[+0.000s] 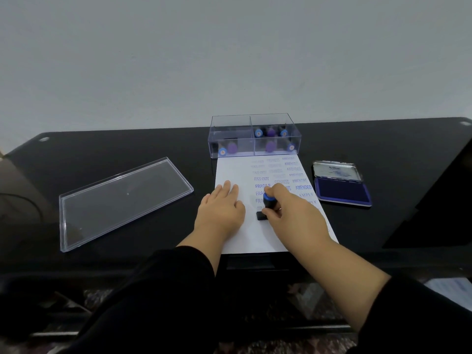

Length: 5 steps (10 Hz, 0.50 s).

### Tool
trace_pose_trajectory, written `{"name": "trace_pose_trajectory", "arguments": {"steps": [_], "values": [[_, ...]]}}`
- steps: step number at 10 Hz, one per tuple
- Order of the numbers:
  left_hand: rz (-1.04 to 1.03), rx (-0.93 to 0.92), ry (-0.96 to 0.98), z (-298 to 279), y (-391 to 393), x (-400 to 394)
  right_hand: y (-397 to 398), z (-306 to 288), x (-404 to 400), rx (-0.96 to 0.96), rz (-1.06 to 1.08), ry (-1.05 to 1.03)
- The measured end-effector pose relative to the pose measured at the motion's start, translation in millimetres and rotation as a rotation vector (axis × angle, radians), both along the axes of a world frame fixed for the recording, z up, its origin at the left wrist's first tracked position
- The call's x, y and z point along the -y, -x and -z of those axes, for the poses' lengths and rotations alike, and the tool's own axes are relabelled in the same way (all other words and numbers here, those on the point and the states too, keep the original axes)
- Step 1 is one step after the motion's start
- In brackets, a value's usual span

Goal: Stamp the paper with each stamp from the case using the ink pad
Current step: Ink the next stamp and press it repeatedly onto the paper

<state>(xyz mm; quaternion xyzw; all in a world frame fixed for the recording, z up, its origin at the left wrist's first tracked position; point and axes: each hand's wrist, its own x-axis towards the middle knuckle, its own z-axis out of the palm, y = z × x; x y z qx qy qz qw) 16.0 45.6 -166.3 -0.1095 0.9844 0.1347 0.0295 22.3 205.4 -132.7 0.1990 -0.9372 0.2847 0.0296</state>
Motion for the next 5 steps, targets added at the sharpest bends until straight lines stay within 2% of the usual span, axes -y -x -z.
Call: {"name": "trace_pose_trajectory", "arguments": {"steps": [5], "values": [[-0.001,0.007,-0.004,-0.4,-0.4,0.2,1.7,1.5,2.2,-0.016,0.018,-0.012]]}}
